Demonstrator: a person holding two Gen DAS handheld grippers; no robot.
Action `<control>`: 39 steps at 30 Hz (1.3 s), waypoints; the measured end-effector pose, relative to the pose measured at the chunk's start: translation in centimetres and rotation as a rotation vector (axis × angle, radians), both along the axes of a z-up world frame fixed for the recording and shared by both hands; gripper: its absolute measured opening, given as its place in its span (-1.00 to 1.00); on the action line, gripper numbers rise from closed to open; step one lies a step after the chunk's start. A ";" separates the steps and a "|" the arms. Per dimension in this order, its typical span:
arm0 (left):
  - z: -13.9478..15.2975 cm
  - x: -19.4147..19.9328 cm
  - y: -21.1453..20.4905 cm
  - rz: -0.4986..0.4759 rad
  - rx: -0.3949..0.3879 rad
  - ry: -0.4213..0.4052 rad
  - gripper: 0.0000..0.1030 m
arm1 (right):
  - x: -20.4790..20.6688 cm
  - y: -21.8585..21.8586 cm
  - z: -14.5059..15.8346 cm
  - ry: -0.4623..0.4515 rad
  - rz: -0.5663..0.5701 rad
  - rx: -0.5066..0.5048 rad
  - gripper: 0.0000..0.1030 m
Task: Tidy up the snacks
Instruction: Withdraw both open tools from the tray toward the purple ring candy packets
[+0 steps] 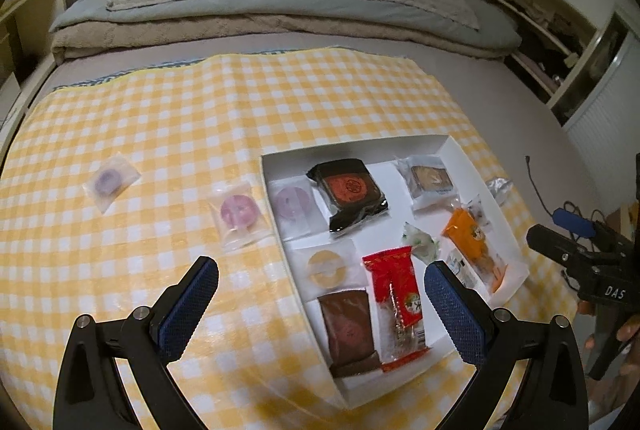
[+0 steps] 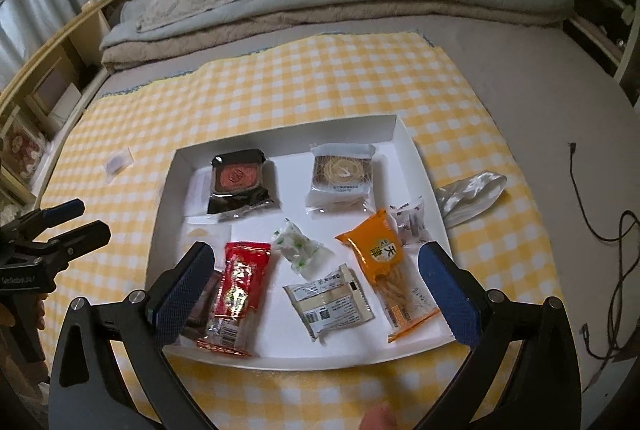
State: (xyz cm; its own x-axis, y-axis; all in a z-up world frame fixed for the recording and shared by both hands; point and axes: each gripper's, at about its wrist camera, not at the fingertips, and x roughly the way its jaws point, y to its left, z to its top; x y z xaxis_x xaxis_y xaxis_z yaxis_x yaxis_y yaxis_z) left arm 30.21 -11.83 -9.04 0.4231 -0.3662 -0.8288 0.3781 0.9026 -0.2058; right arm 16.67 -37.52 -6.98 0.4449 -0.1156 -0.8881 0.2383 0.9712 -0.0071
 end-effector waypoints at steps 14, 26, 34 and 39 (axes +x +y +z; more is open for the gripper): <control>3.1 -1.2 6.6 0.085 -0.029 -0.050 1.00 | 1.2 4.8 2.4 -0.092 0.073 -0.031 1.00; 4.3 -1.8 15.0 0.230 -0.036 -0.080 1.00 | 5.2 11.3 1.1 -0.084 0.189 -0.017 1.00; 4.6 -0.4 20.3 0.361 -0.061 -0.081 1.00 | 8.3 14.5 -0.7 -0.052 0.233 0.035 1.00; 3.9 4.7 21.4 0.395 -0.134 -0.054 1.00 | 11.2 16.1 -2.4 0.006 0.244 0.141 0.61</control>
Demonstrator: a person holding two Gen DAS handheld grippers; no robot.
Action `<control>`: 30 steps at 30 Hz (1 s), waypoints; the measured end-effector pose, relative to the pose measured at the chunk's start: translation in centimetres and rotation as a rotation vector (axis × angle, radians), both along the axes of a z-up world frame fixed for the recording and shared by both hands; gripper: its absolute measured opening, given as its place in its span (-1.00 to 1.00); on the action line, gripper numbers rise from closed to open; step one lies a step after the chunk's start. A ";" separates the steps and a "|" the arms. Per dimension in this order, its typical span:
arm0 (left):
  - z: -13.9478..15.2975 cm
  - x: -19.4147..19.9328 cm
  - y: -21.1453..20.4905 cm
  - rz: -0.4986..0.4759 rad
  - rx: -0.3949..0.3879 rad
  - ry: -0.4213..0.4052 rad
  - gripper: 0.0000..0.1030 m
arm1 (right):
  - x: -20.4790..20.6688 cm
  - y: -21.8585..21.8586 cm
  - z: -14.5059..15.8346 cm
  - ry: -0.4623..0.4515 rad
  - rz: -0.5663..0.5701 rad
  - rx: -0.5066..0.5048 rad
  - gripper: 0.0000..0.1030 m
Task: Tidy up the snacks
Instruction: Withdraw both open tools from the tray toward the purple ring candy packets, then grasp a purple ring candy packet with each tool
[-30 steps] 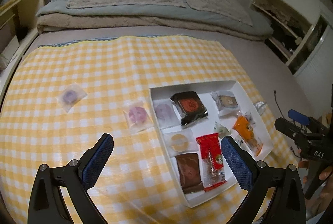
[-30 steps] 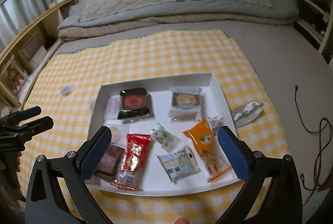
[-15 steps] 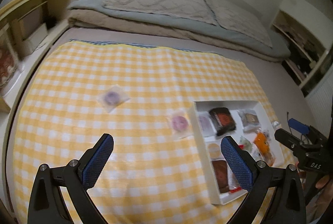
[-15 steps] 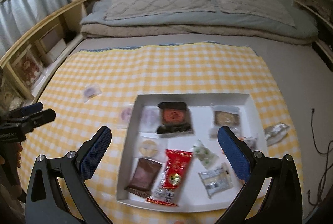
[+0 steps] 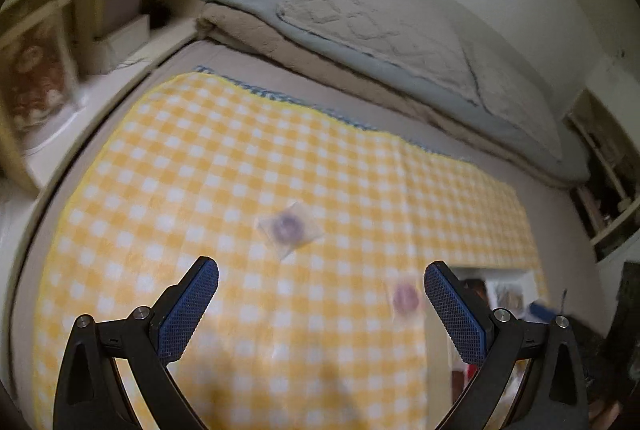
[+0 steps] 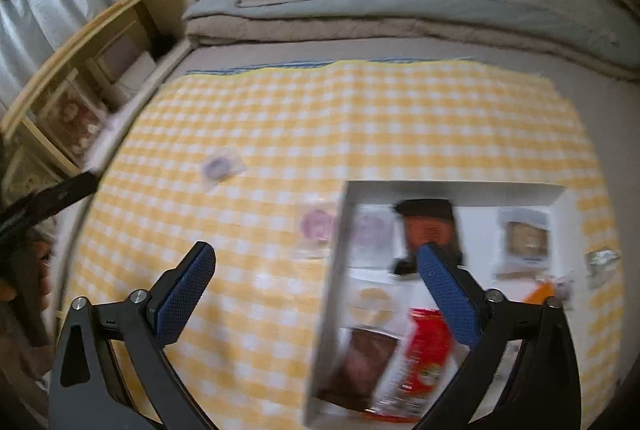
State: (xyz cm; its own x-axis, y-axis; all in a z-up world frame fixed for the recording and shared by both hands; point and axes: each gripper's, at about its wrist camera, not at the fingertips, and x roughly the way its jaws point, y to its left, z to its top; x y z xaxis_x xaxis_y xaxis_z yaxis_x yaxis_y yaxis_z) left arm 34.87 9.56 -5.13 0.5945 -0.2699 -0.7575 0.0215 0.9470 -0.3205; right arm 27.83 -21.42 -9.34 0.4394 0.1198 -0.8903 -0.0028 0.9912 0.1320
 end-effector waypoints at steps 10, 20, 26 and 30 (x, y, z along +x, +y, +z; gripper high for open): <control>-6.5 9.5 -3.6 -0.334 0.268 -0.011 0.98 | 5.6 3.9 -6.4 0.164 0.132 -0.097 -0.85; -15.6 16.1 -4.5 -0.566 0.453 0.057 0.98 | 9.8 7.9 -16.4 0.389 0.394 -0.535 -0.91; -18.9 17.1 -5.0 -0.636 0.421 0.081 0.57 | 9.9 9.1 -18.8 0.435 0.479 -0.634 -0.94; -18.9 16.9 -5.3 -0.603 0.416 0.040 -0.03 | 10.1 9.9 -18.3 0.423 0.479 -0.478 -0.94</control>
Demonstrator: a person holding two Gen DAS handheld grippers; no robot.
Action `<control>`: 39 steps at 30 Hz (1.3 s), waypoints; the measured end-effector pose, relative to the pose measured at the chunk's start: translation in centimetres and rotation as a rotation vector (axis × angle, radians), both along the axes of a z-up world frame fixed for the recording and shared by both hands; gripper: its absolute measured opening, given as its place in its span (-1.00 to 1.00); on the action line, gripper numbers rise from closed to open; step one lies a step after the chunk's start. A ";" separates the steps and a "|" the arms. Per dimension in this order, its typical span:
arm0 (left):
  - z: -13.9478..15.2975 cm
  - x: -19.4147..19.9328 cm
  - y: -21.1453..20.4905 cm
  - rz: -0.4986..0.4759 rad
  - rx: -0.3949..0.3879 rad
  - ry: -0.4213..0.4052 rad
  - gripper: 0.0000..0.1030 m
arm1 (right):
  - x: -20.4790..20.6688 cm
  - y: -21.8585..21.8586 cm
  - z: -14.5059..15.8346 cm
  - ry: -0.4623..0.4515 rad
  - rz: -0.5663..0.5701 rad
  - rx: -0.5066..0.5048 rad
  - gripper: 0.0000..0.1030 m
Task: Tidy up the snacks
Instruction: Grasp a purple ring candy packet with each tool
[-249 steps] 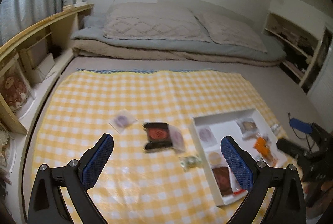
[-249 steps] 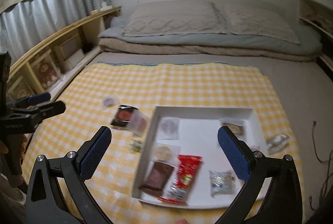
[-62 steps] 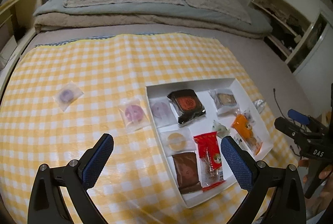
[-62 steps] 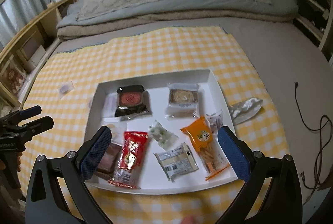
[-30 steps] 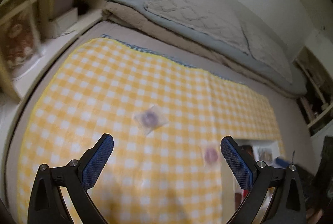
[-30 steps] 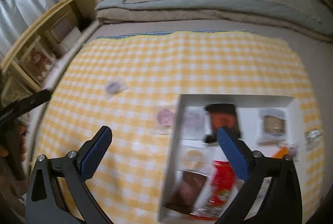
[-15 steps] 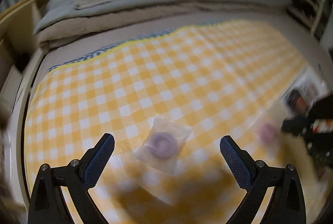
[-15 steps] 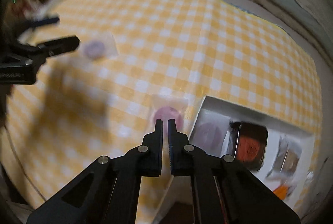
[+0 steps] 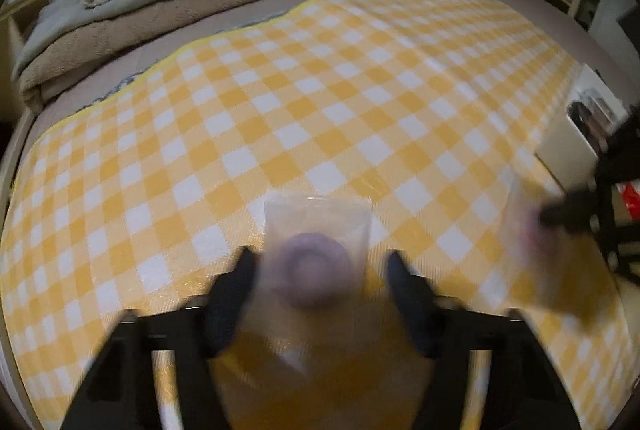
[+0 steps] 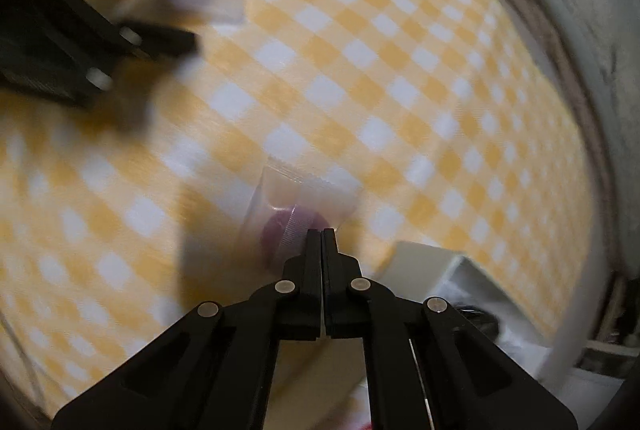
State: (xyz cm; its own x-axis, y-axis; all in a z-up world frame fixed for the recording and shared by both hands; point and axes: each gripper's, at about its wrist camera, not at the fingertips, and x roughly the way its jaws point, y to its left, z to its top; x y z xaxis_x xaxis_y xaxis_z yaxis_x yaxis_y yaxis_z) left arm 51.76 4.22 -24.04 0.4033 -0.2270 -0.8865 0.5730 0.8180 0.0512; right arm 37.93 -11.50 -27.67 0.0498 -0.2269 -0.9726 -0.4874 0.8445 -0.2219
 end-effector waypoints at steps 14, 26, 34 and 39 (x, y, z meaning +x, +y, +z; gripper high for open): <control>1.5 -7.2 6.9 0.298 -0.112 0.020 -0.08 | -0.3 -1.5 3.7 0.001 -0.140 0.355 -0.31; 4.3 -13.0 7.9 0.201 -0.066 0.092 0.58 | -2.0 0.4 0.0 0.036 0.047 0.248 0.38; 4.3 -9.4 7.9 0.244 -0.042 0.204 0.47 | -2.2 0.5 0.3 0.038 -0.009 0.305 0.06; 4.0 -8.3 6.9 0.265 0.037 0.210 0.18 | -2.5 0.2 1.2 -0.003 -0.071 0.354 0.02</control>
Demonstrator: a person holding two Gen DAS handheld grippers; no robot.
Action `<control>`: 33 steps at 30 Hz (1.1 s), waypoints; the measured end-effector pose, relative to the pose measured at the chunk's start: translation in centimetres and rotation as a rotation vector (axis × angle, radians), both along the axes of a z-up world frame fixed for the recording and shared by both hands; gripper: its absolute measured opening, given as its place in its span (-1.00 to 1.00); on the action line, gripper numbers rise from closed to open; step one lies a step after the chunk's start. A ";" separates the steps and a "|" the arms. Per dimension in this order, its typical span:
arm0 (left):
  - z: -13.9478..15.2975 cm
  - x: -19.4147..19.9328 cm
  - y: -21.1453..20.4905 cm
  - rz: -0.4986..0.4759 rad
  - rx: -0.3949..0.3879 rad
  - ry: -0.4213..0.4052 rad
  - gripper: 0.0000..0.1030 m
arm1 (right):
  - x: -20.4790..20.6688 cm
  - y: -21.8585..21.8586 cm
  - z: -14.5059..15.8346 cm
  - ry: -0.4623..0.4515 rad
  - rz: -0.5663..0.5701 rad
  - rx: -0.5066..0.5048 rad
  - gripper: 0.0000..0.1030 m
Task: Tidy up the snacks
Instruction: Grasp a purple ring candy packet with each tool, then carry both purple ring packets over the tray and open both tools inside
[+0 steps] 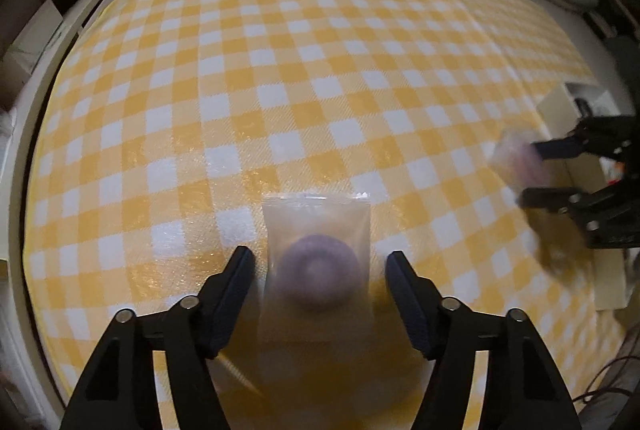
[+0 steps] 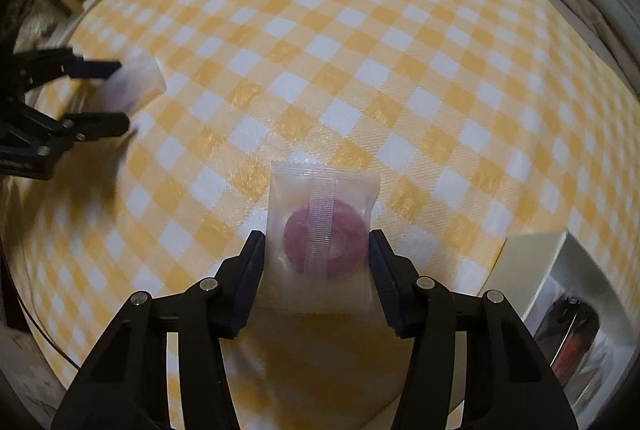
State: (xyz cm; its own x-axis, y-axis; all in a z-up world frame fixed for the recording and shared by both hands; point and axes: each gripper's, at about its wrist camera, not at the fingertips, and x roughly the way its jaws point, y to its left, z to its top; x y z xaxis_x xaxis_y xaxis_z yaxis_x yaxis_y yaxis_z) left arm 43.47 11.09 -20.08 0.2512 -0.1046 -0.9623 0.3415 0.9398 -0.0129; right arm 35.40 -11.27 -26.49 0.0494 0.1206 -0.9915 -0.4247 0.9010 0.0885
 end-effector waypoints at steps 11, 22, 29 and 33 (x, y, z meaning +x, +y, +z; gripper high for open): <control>2.7 -3.0 -2.2 0.008 -0.029 -0.118 -0.11 | -0.8 -2.6 5.9 -0.101 -0.068 0.035 0.01; 13.2 -10.4 -6.7 -0.005 -0.171 -0.318 -0.11 | -5.8 -5.1 14.7 -0.230 -0.159 0.094 0.01; 17.7 -15.3 -9.2 -0.027 -0.237 -0.392 -0.11 | -10.0 -7.3 19.4 -0.319 -0.210 0.115 0.01; 19.3 -18.0 -10.3 -0.033 -0.259 -0.409 -0.11 | -12.1 -8.7 21.1 -0.367 -0.260 0.137 0.01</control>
